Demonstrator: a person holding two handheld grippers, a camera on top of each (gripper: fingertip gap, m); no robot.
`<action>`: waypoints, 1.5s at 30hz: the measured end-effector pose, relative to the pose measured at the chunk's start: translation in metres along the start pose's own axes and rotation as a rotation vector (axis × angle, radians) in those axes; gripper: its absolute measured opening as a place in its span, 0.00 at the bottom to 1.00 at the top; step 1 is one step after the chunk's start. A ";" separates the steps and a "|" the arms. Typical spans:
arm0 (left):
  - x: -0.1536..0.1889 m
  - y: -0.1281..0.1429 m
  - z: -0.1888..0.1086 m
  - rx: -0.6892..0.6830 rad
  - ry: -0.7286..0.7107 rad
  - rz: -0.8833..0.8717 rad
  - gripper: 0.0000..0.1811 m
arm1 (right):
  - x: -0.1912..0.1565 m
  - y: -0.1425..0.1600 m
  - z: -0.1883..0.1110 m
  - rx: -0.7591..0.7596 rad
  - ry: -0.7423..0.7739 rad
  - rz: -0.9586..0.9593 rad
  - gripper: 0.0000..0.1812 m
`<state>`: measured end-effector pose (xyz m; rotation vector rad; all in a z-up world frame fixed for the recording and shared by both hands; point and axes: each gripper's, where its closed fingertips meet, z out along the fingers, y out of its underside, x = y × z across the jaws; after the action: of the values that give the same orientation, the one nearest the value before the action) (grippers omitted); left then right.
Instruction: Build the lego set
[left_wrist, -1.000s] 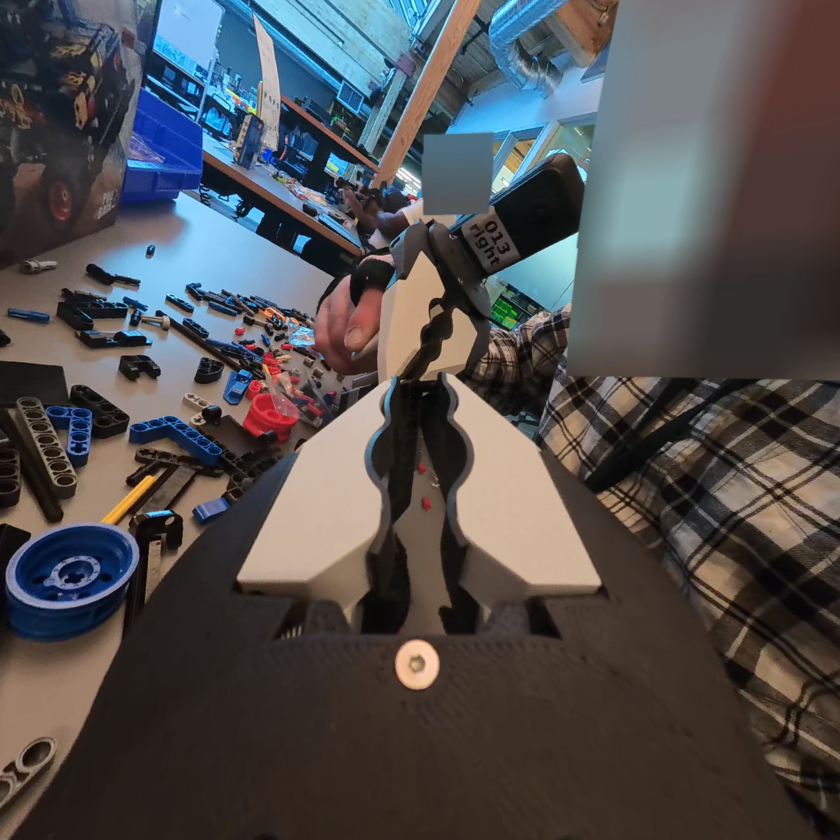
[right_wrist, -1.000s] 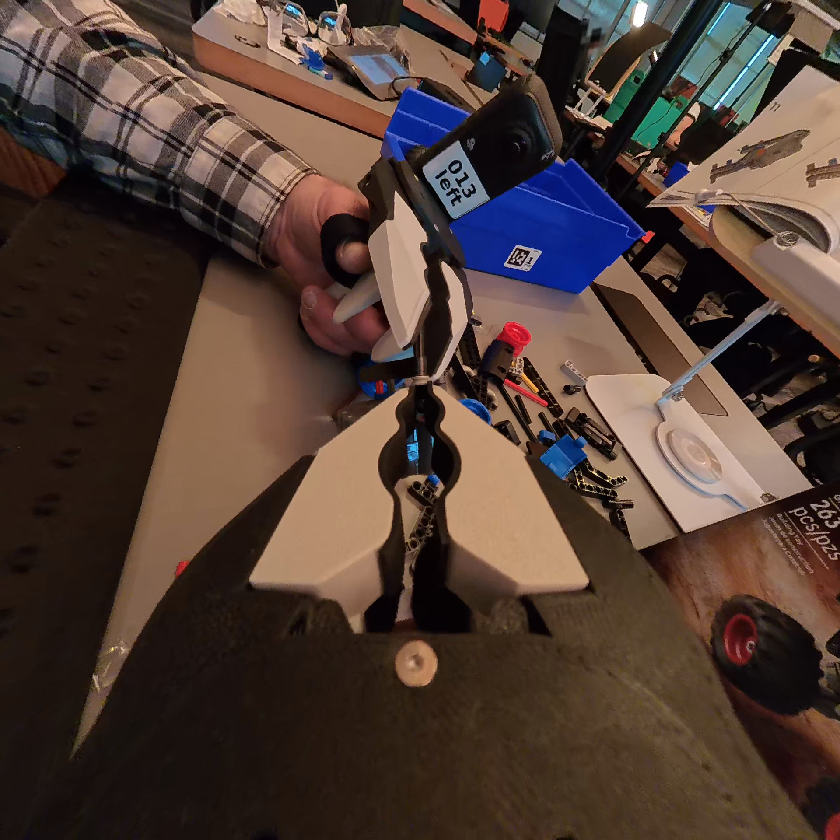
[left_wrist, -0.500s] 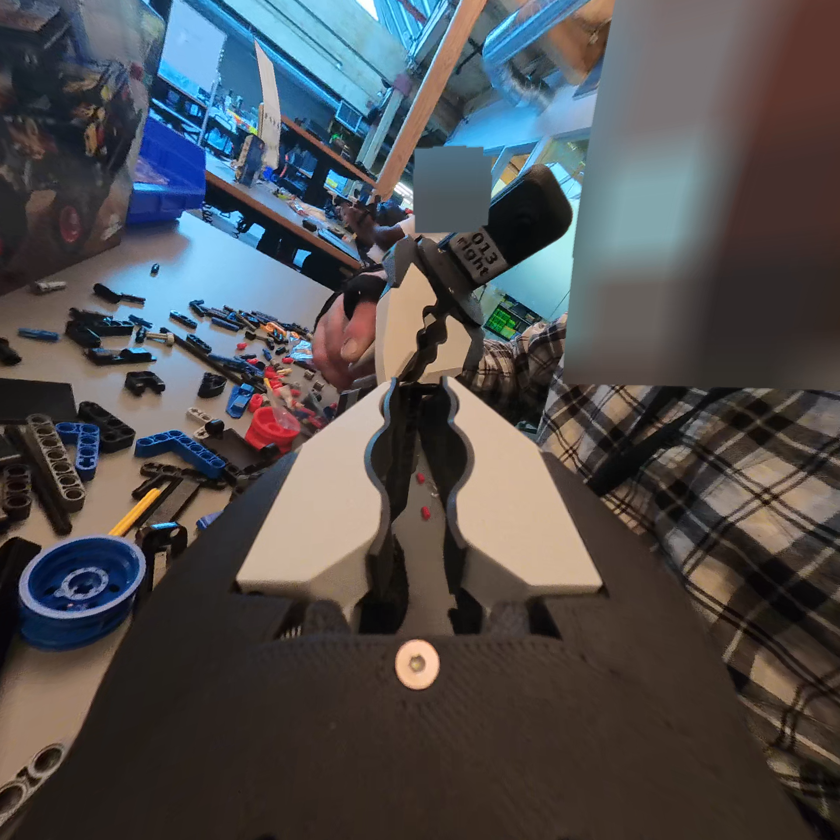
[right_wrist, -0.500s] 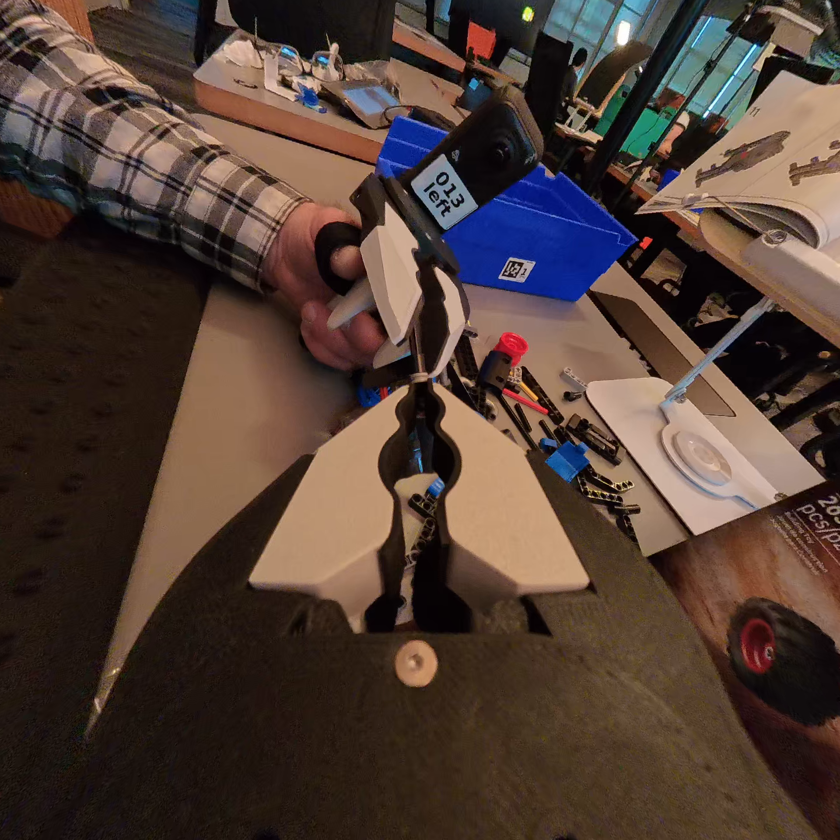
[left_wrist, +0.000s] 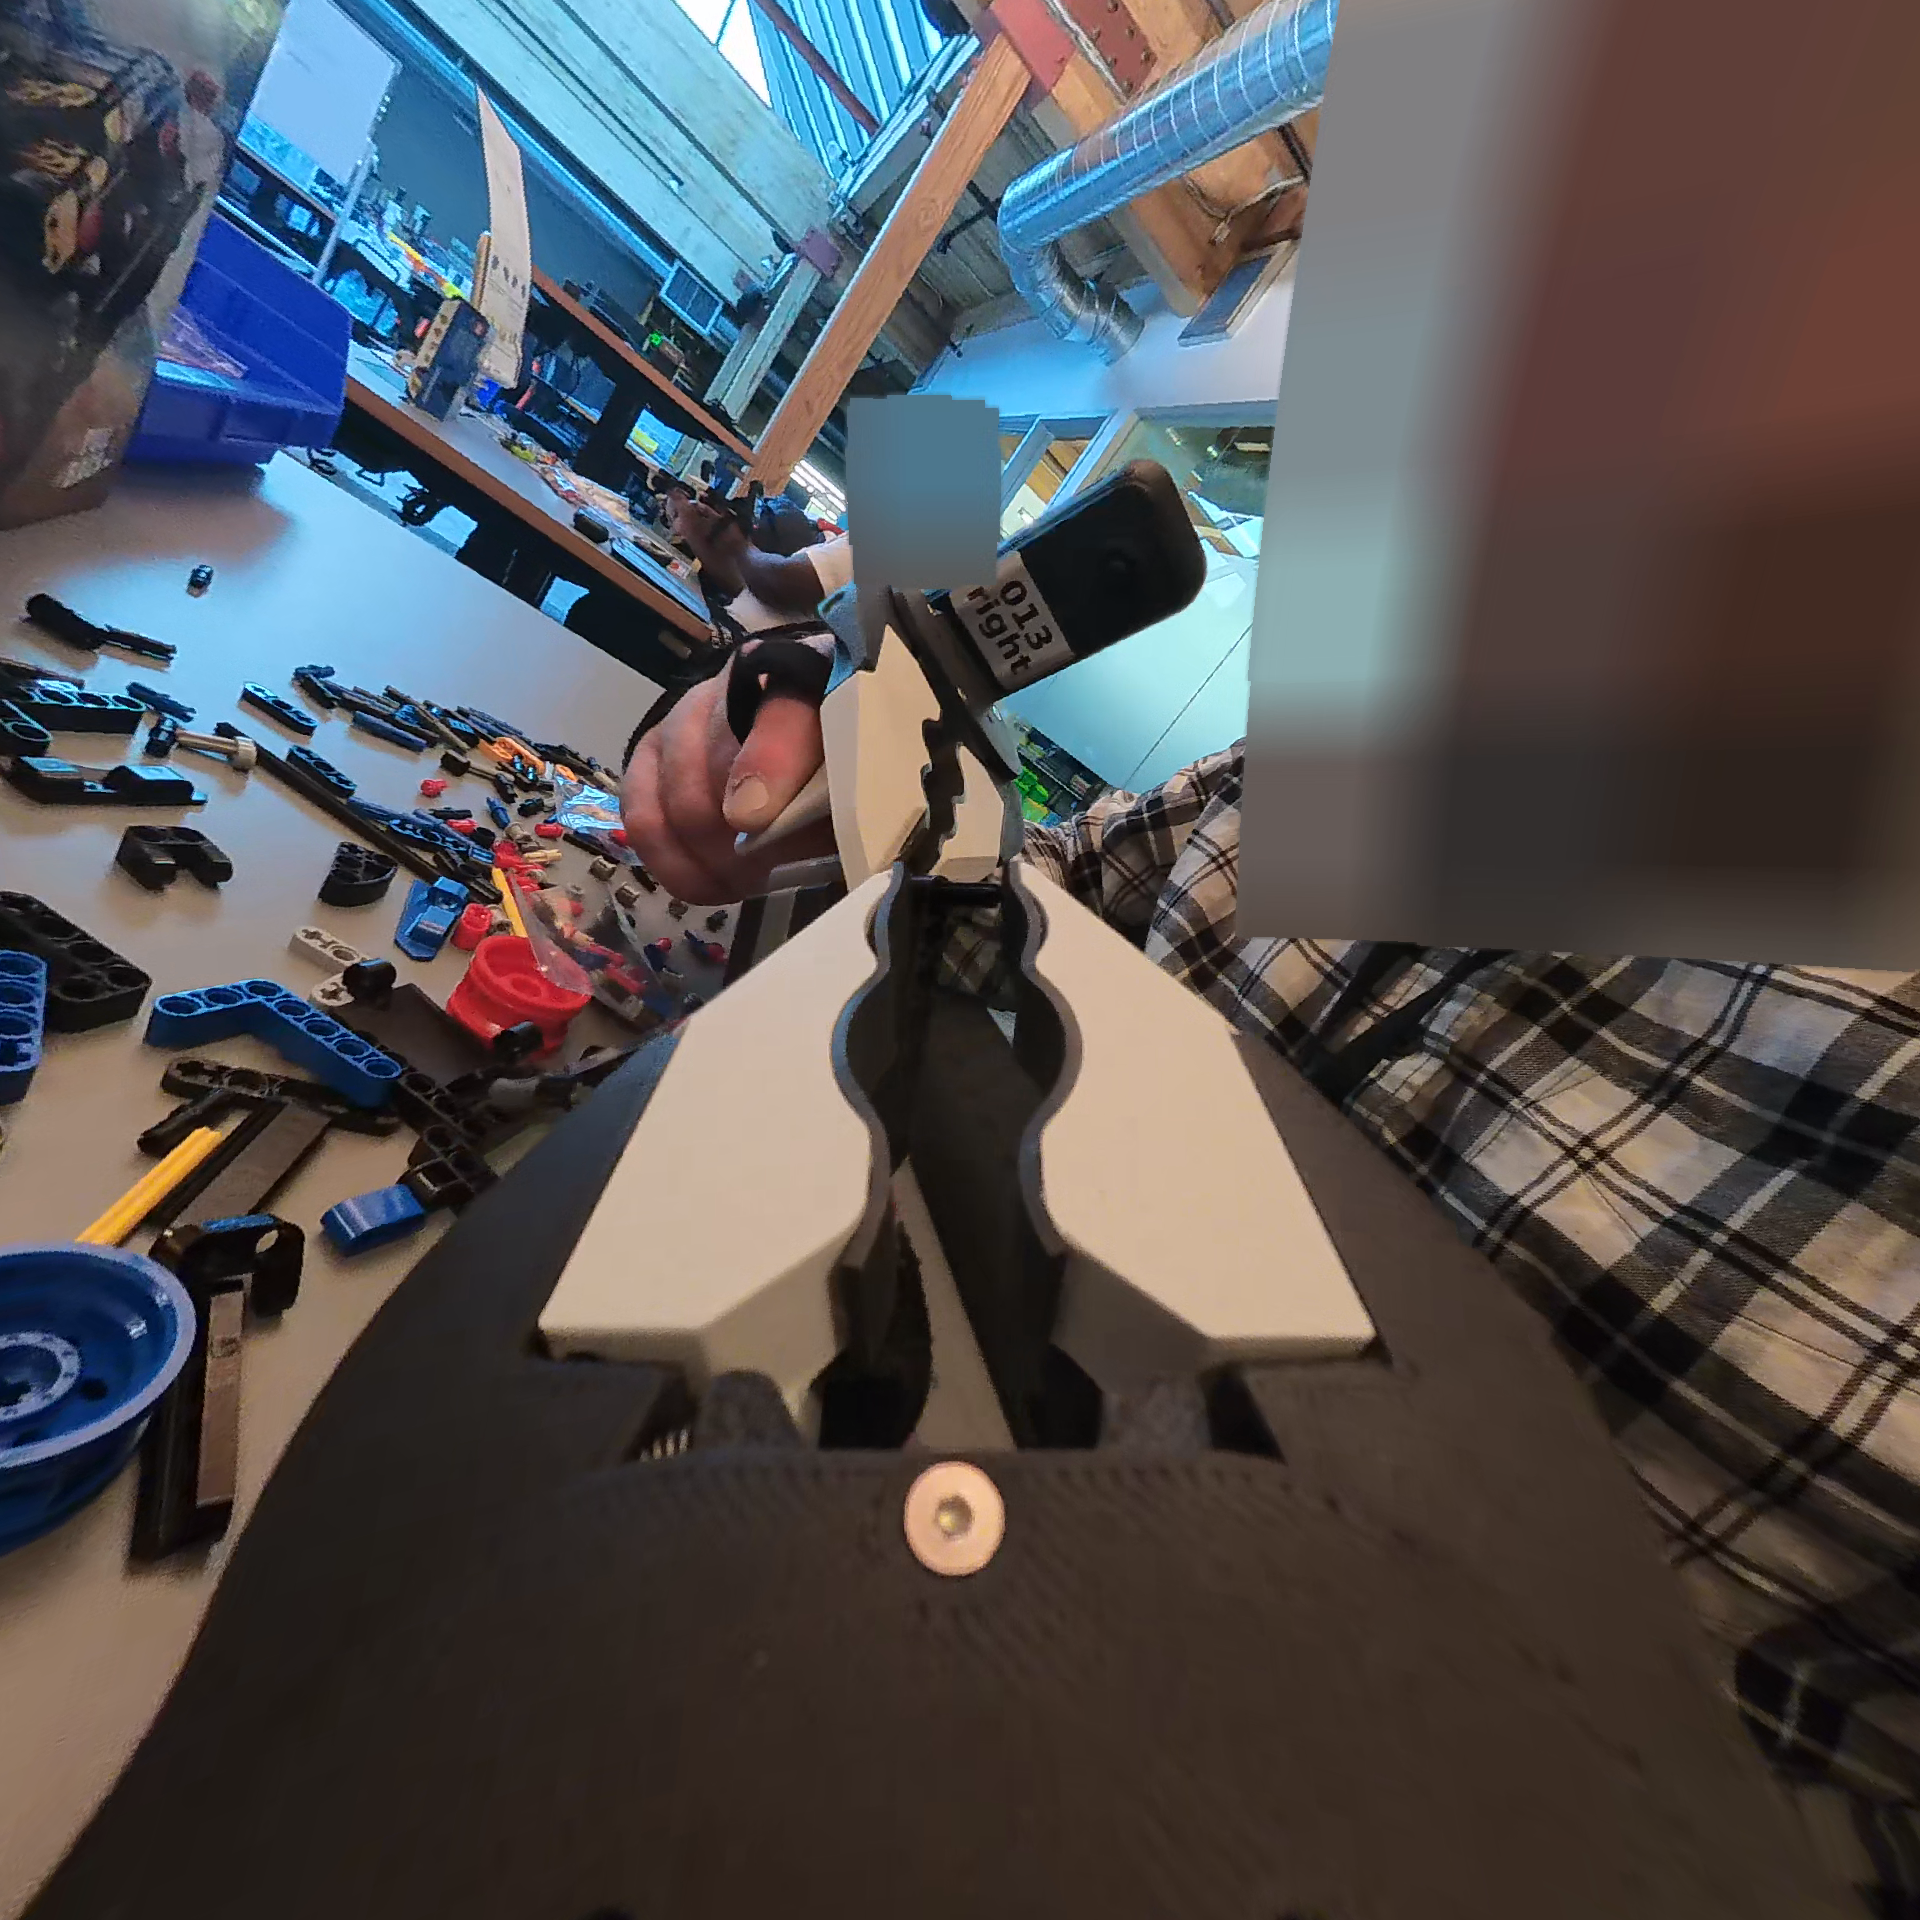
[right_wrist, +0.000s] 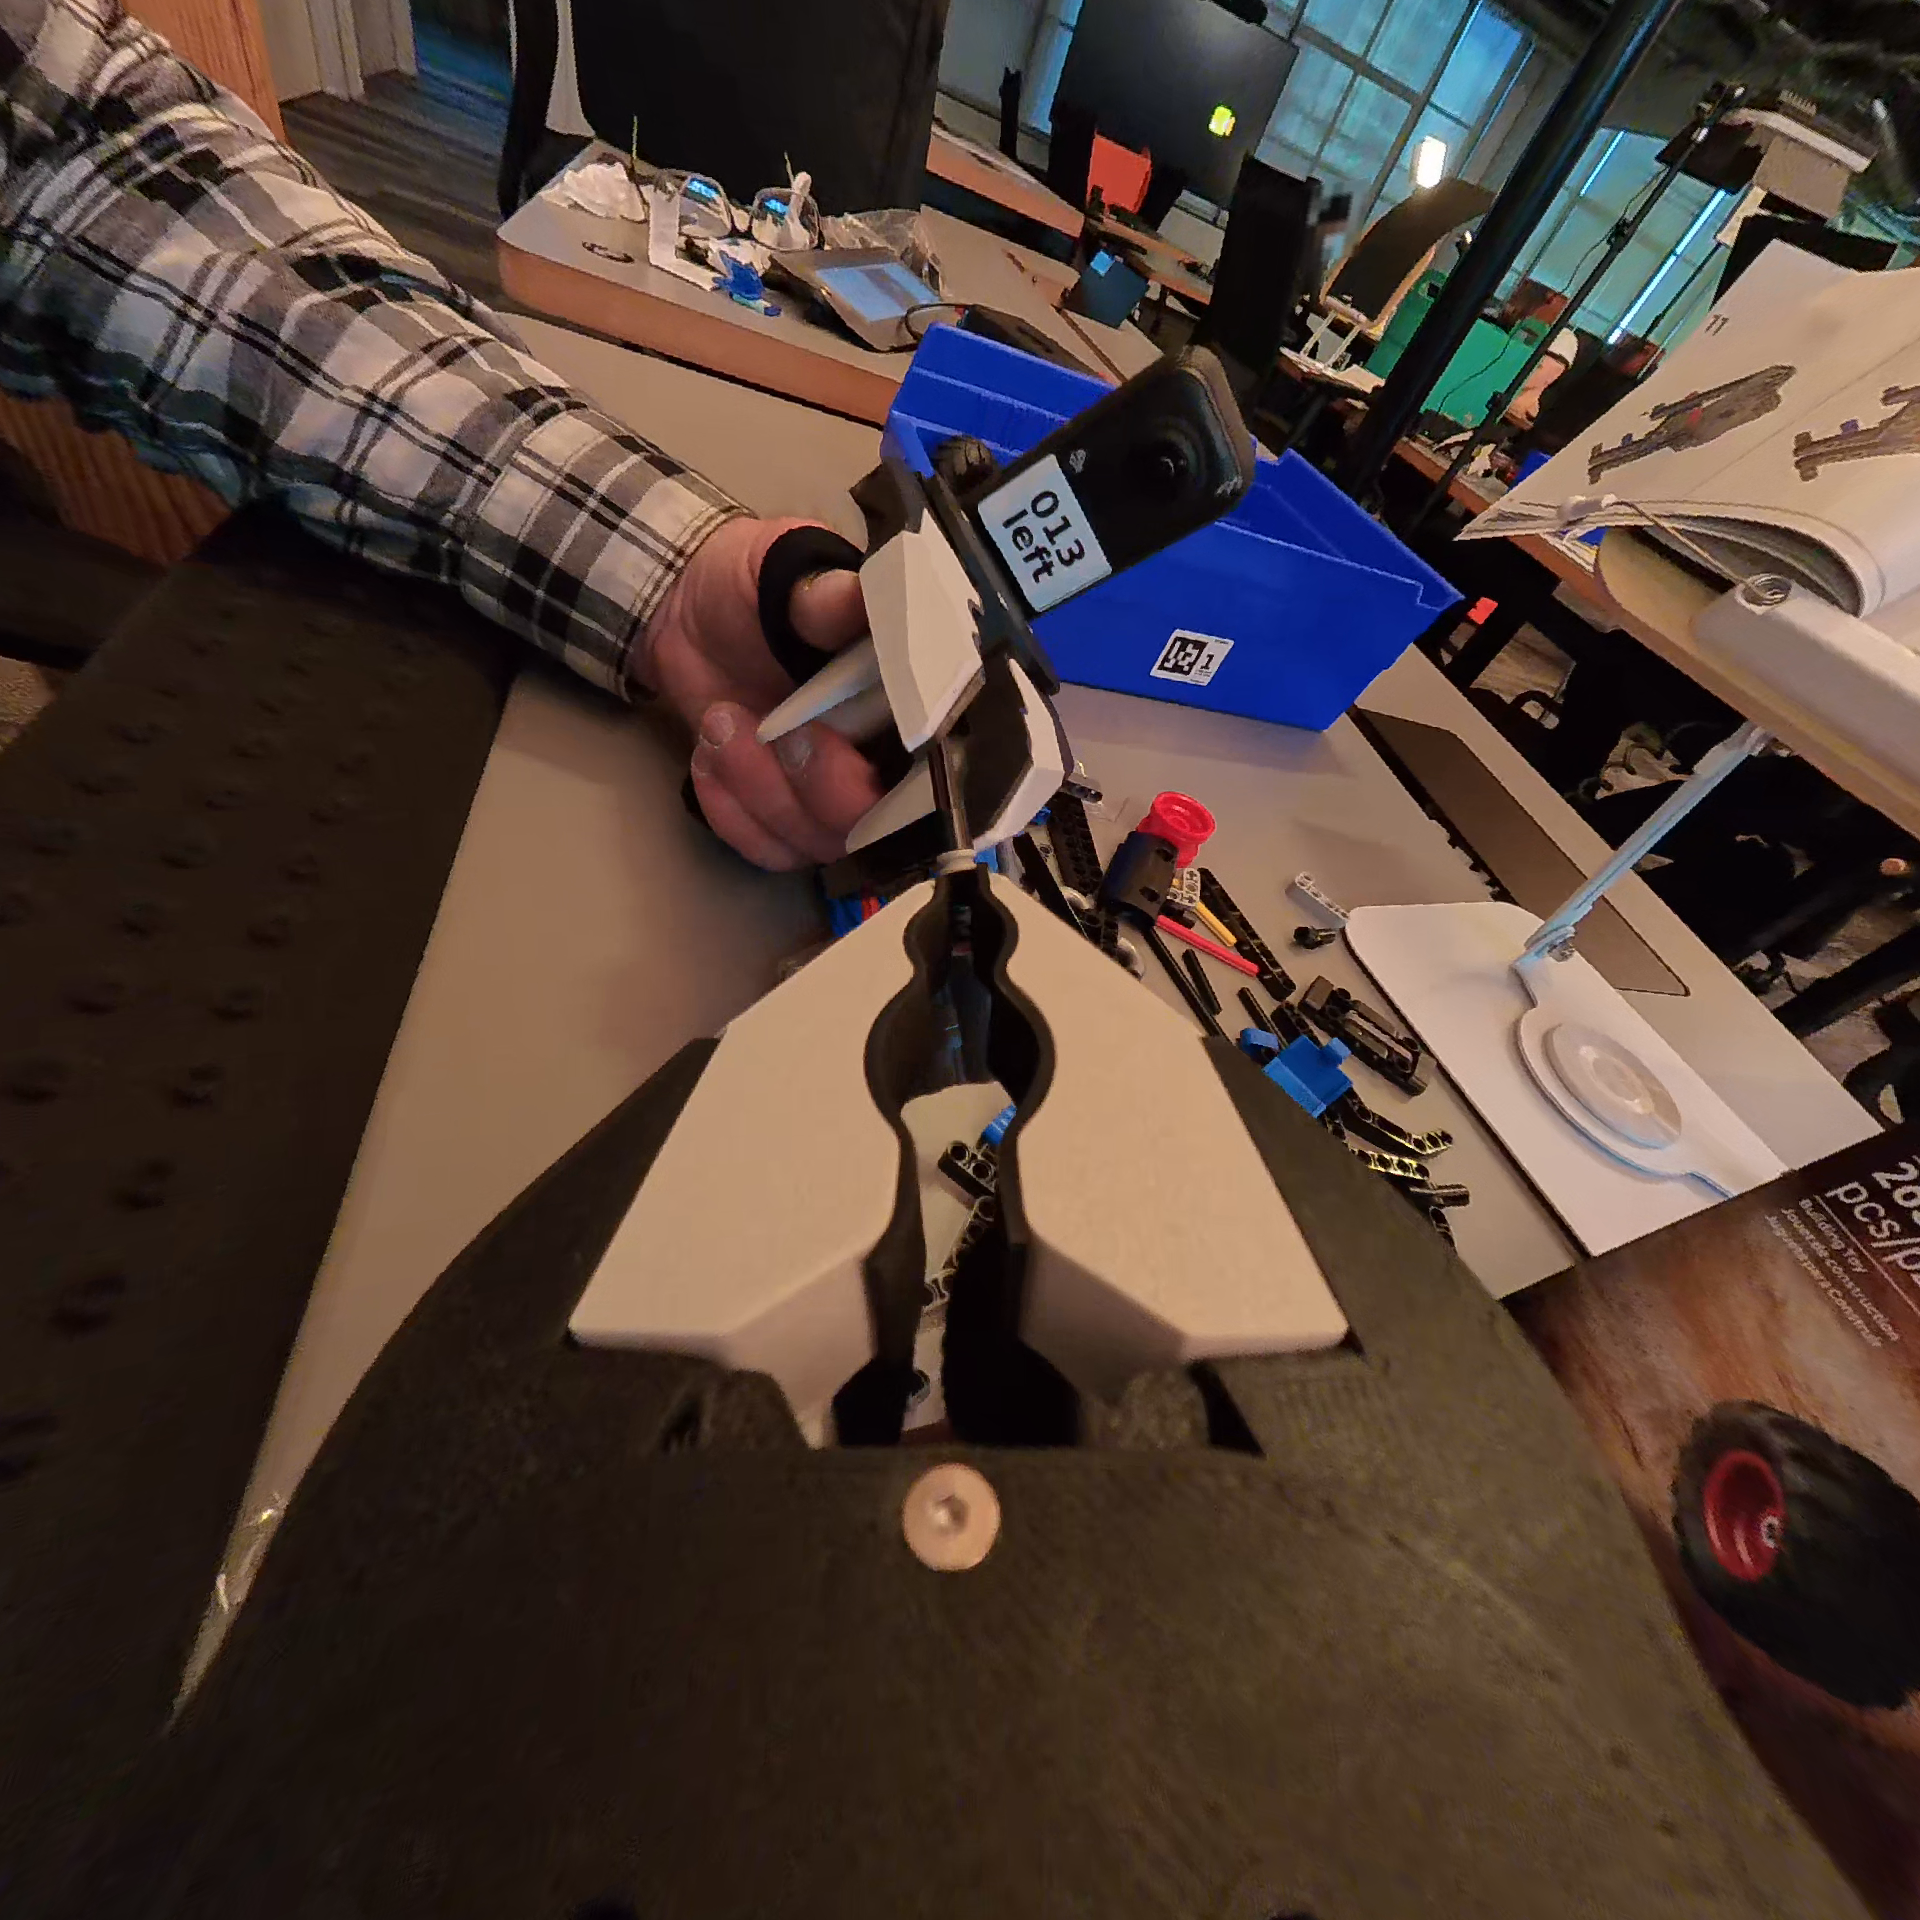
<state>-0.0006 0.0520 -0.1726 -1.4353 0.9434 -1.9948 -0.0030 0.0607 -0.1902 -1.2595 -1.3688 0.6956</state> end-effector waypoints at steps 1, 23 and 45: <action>0.000 0.000 0.000 -0.002 0.003 -0.005 0.09 | 0.000 0.000 0.000 0.002 -0.002 0.000 0.00; -0.002 0.008 0.008 -0.046 -0.026 0.044 0.09 | -0.002 0.002 0.001 -0.045 0.005 -0.016 0.00; -0.036 0.013 -0.002 -0.236 -0.451 0.390 0.03 | 0.012 0.016 0.005 -0.125 0.050 0.132 0.01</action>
<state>0.0086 0.0712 -0.2052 -1.5875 1.1645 -1.2439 -0.0011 0.0776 -0.2018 -1.4670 -1.3135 0.6724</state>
